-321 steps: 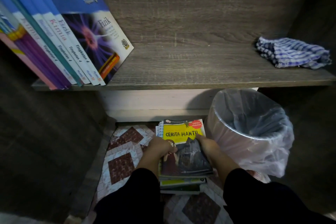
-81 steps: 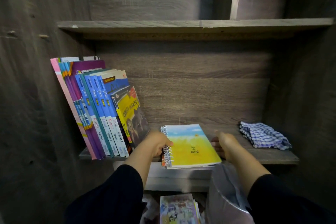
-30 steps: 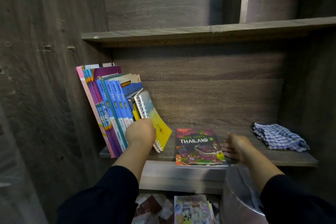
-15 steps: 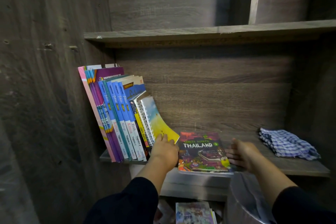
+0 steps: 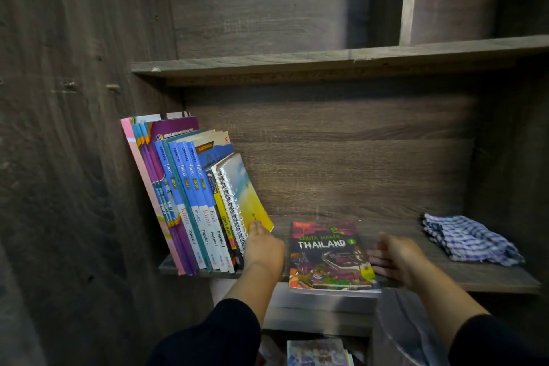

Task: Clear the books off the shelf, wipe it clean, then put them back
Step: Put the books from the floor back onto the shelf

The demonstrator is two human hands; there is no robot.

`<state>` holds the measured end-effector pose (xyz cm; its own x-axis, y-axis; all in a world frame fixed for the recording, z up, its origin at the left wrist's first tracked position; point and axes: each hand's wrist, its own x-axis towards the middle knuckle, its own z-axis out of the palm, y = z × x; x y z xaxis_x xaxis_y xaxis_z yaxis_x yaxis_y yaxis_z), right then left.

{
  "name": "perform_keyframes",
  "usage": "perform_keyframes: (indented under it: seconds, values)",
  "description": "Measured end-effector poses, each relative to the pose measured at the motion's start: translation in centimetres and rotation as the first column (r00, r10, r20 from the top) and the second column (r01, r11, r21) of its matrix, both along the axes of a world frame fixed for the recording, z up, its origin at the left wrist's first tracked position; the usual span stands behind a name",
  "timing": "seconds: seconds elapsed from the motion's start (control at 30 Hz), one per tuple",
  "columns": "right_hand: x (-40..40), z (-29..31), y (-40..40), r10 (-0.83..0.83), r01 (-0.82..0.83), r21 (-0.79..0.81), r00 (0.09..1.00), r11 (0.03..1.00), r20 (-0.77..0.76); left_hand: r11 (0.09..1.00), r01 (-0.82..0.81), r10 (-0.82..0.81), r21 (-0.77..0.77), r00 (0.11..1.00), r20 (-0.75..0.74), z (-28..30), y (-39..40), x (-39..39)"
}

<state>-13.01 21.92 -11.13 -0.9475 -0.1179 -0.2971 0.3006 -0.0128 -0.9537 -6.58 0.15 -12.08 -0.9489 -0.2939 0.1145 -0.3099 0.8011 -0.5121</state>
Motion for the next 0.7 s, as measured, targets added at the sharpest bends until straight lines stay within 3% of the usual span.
perform_keyframes:
  seconds: [0.17, 0.23, 0.3, 0.37, 0.47, 0.6, 0.67, 0.7]
  values:
    - [-0.2, -0.1, 0.0, 0.002, -0.002, 0.013, 1.000, 1.000, 0.002, 0.990, 0.085, -0.073, 0.110, 0.992, -0.102, 0.9, 0.7, 0.3]
    - [-0.4, -0.3, 0.0, 0.004, -0.004, 0.012, 1.000, 1.000, 0.002, 0.950, 0.092, -0.039, 0.297, 0.983, -0.180, 1.5, 1.0, 0.5]
    - [-0.4, -0.3, -0.1, 0.007, -0.007, 0.021, 1.000, 1.000, -0.002, 0.854, 0.077, 0.045, 0.515, 0.975, -0.219, 2.1, 1.6, 0.5]
    - [-0.3, -0.2, 0.0, 0.003, -0.003, 0.019, 1.000, 1.000, -0.008, 0.693, 0.049, 0.134, 0.719, 0.971, -0.196, 2.1, 2.1, 0.0]
    - [-0.3, -0.3, 0.0, -0.002, 0.003, 0.019, 1.000, 1.000, -0.007, 0.372, 0.059, 0.293, 0.926, 0.940, -0.178, 1.8, 2.6, -0.7]
    - [-0.5, -0.6, -0.1, -0.028, 0.028, 0.036, 1.000, 0.999, -0.002, -0.212, 0.162, 0.457, 0.964, 0.888, -0.048, 2.6, 2.6, -0.3]
    - [-0.7, -0.8, -0.1, -0.030, 0.030, 0.044, 1.000, 0.999, 0.002, -0.355, 0.146, 0.418, 0.923, 0.908, 0.017, 3.4, 2.5, 0.3]
    - [-0.9, -0.9, -0.1, -0.026, 0.026, 0.048, 1.000, 0.999, 0.001, -0.354, 0.124, 0.385, 0.927, 0.922, 0.023, 3.7, 2.5, 0.4]
